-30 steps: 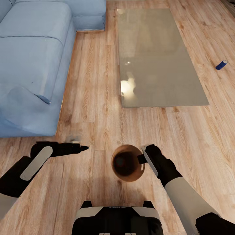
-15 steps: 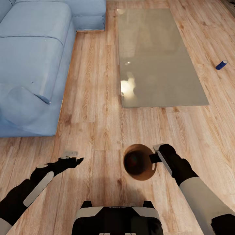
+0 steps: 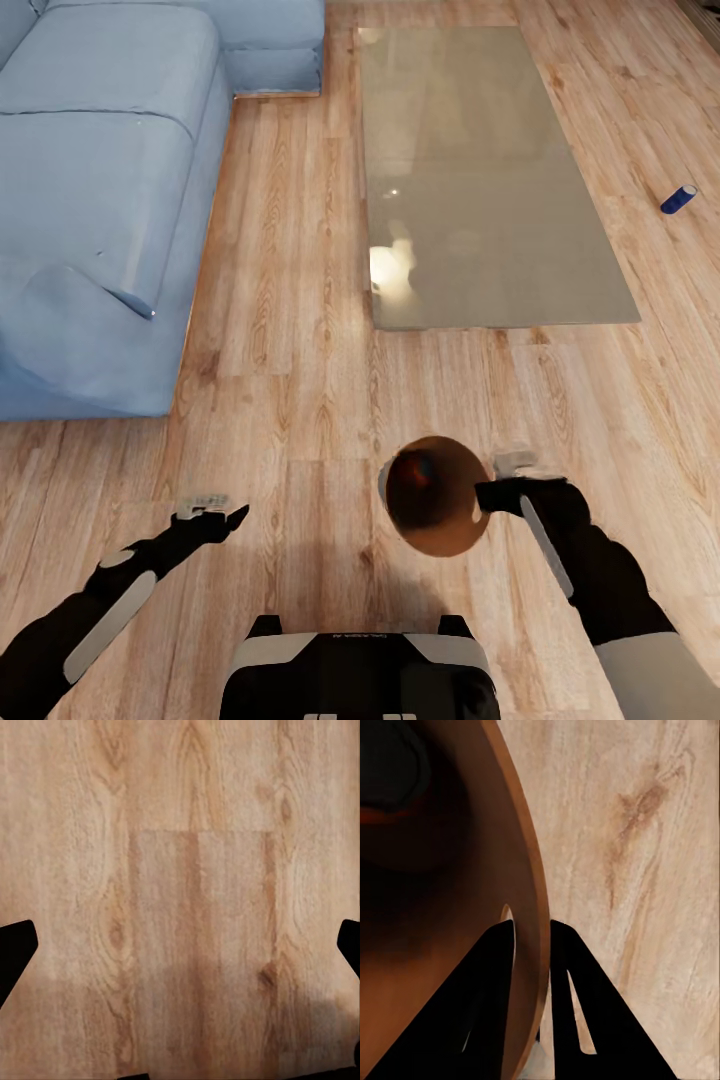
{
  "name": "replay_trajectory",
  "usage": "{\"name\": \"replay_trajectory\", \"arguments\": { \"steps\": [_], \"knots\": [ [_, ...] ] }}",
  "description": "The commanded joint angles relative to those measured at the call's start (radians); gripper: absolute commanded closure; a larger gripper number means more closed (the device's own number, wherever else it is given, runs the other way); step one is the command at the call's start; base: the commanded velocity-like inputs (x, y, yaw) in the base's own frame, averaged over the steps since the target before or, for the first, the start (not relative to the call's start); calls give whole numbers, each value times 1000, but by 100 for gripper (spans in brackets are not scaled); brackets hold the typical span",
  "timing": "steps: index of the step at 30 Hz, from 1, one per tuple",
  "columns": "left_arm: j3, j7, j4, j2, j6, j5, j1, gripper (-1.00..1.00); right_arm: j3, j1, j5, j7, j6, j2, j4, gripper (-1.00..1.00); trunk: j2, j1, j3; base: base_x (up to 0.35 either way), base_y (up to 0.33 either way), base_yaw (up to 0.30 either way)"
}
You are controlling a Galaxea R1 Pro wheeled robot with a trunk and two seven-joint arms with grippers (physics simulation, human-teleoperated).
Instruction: Put the three can of soda from the living room inside the tash can in the kitchen.
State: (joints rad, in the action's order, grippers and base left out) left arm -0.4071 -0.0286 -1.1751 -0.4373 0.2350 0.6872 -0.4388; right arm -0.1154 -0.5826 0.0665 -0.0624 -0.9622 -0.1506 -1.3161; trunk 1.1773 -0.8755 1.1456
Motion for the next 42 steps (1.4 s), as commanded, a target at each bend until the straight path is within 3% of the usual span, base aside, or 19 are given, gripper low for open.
{"name": "replay_trajectory", "arguments": {
  "steps": [1, 4, 11, 13, 21, 27, 31, 35, 42],
  "knots": [
    [0, 0, 1, 0, -7, 0, 11, -100, 16, 48, 29, -9, 14, 2, -51, 100, 0, 0, 0, 0, 0, 0],
    [0, 2, 11, 1, -24, 0, 27, -100, 36, 111, 30, -8, 31, 7, -122, 100, 0, 0, 0, 0, 0, 0],
    [0, 1, 78, 2, -65, -1, 34, -100, 39, 141, 30, -7, 44, 14, -154, 100, 0, 0, 0, 0, 0, 0],
    [1, -1, 90, 2, -72, -1, 35, -100, 41, 155, 29, -7, 103, 14, -153, 100, 0, 0, 0, 0, 0, 0],
    [1, -1, 97, 2, -75, -1, 35, -100, 50, 223, 29, -8, 202, 6, -146, 100, 0, 0, 0, 17, -4, 0],
    [1, -1, 112, 3, -91, -1, 35, -100, 150, 331, 32, -38, 407, 1, -142, 100, 0, 0, 0, 214, -51, 0],
    [1, -2, 132, 3, -104, 0, 35, -100, 179, 347, 30, -106, 437, 2, -141, 100, 0, 0, 0, 307, -11, -3],
    [1, -2, 147, 3, -110, -1, 35, -100, 244, 356, 34, -156, 449, 12, -141, 100, 0, 0, -3, 204, -3, -118],
    [2, 2, 150, 6, -112, -1, 35, -100, 264, 358, 42, -170, 456, 14, -121, 100, 0, 0, -9, 41, -1, -200]
  ]
}}
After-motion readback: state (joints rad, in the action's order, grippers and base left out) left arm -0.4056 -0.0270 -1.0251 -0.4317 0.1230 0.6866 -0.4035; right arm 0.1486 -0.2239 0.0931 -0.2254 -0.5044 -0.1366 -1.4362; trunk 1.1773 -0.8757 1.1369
